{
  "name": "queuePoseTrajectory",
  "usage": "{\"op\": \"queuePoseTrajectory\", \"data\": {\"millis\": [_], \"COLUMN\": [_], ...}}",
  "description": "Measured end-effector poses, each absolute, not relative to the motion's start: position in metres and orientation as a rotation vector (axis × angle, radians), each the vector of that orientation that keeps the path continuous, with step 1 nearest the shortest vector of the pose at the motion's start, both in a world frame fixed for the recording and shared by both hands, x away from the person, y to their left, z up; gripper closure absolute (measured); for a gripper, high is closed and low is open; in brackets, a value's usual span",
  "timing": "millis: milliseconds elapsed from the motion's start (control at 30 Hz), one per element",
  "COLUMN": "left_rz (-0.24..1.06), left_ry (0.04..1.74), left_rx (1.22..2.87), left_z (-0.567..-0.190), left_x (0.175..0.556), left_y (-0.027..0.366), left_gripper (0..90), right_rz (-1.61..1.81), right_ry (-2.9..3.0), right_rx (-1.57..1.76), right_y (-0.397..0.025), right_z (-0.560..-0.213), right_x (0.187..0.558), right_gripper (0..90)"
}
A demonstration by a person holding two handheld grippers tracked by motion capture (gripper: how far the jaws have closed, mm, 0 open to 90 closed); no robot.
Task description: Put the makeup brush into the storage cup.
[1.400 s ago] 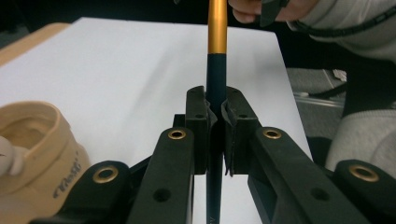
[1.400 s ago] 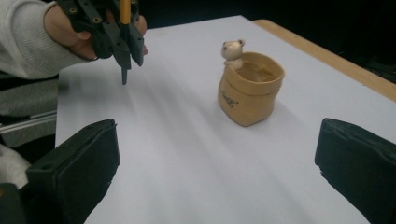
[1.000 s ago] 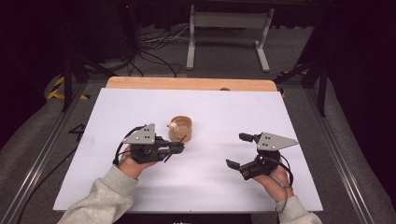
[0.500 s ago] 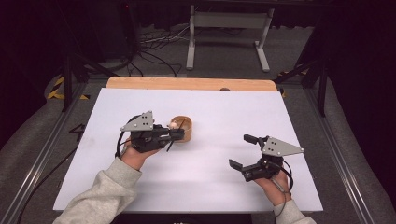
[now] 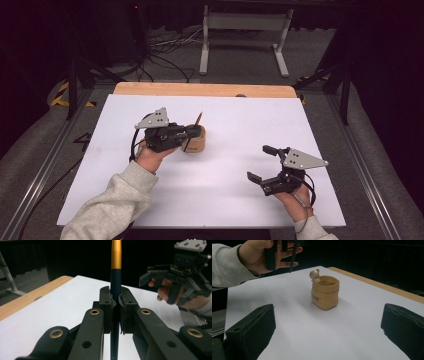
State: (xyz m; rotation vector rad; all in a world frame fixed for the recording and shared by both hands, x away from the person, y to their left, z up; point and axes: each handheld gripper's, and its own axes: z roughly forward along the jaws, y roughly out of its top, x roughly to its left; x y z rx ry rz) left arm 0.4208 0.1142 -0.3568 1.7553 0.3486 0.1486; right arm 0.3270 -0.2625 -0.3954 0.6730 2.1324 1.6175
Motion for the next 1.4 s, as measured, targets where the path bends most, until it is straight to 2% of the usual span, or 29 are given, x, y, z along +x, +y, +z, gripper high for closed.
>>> {"op": "queuePoseTrajectory", "data": {"millis": [733, 1033, 1400], "left_rz": [0.256, 0.245, 0.296], "left_ry": [0.395, 0.441, 0.455], "left_rx": [1.741, 1.701, 1.669], "left_z": [-0.358, -0.365, -0.373], "left_x": [0.448, 0.457, 0.464], "left_y": [0.101, 0.096, 0.091], "left_gripper": [82.0, 82.0, 81.9], "right_rz": [1.613, 1.622, 1.629], "right_ry": [2.152, 2.151, 2.161], "right_rx": [0.652, 0.650, 0.642], "right_y": [-0.260, -0.261, -0.259], "right_z": [-0.396, -0.396, -0.397], "right_x": [0.326, 0.326, 0.327], "right_gripper": [0.2, 0.2, 0.2]}}
